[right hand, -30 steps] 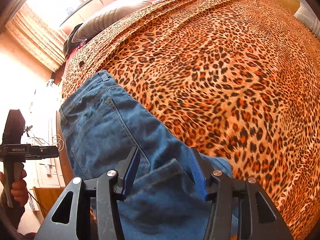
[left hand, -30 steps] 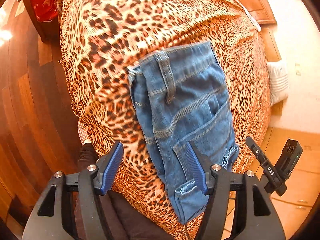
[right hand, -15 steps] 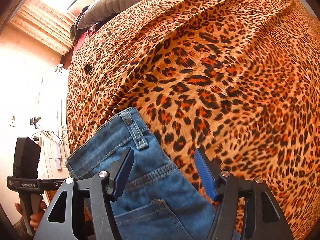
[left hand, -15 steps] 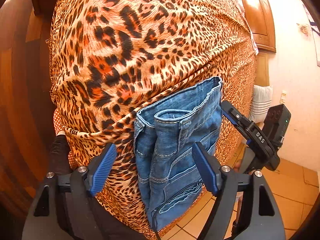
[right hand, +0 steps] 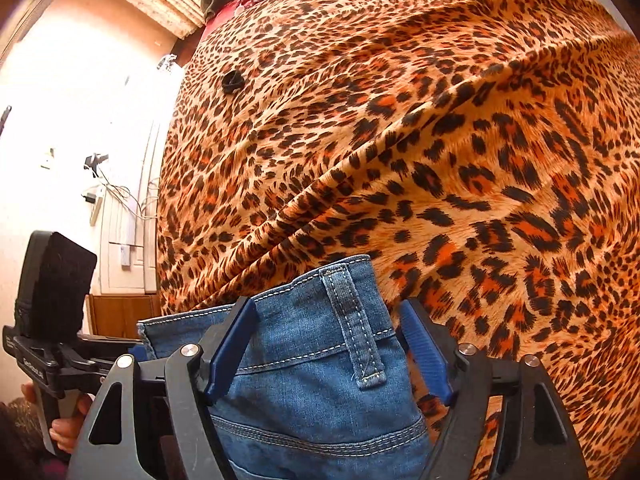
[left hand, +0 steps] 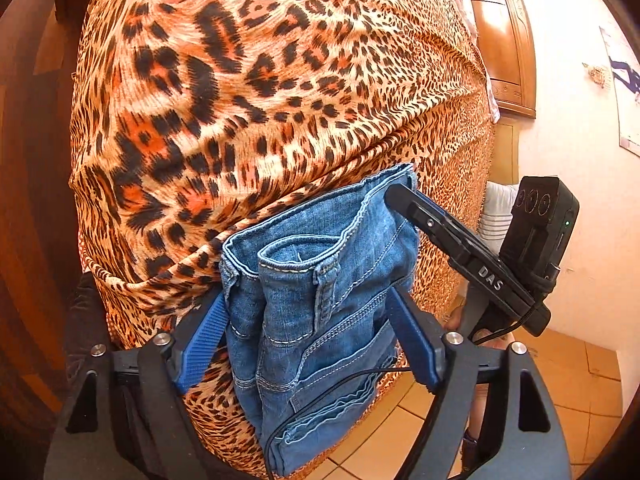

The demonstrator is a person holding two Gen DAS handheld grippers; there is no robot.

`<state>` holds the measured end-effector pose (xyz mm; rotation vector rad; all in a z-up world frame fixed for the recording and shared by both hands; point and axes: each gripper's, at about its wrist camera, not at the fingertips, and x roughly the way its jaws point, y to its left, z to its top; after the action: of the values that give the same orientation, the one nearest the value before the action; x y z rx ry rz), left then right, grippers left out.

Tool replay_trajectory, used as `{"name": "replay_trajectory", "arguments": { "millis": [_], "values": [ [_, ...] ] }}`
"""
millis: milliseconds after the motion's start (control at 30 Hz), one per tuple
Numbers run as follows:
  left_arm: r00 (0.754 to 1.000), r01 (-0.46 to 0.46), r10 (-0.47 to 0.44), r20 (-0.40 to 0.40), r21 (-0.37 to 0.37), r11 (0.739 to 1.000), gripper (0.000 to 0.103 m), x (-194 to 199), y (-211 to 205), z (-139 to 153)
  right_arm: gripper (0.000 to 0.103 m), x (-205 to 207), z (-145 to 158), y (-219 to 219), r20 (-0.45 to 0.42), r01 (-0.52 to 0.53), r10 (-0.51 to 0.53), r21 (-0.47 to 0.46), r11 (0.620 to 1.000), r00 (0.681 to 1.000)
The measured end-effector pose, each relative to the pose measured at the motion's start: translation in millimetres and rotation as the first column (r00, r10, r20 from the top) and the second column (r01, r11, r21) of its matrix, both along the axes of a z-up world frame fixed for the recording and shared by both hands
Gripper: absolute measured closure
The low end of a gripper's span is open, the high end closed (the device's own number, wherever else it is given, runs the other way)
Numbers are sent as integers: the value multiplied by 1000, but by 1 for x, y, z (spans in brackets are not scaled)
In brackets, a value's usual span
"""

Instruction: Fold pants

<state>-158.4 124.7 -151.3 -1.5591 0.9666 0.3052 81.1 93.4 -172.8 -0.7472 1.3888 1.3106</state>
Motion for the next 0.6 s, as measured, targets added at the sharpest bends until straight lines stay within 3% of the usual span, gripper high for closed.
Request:
{"name": "replay_trajectory", "arguments": {
  "millis": [33,100,233,333,500,600],
  "values": [
    [1000,9,-9,-10,20,1000,58,1,-1,0,66,0,0,1,40,-2,2,-10,1000,999],
    [998,47,-45,-49,54,997,78,2,-3,-1,78,1,1,1,37,11,-10,-14,1000,999],
    [994,101,-94,-57,148,984,84,8,-9,18,85,-4,18,-8,44,0,-2,32,999,999],
    [985,169,-156,-71,268,948,86,16,-21,47,86,-5,36,-21,19,34,-36,94,995,999],
    [965,259,-245,-91,443,858,87,30,-49,95,86,5,78,-63,-35,117,-112,211,970,993],
    [947,309,-304,-101,539,784,87,32,-74,122,86,7,106,-94,-74,171,-156,280,945,985]
  ]
}}
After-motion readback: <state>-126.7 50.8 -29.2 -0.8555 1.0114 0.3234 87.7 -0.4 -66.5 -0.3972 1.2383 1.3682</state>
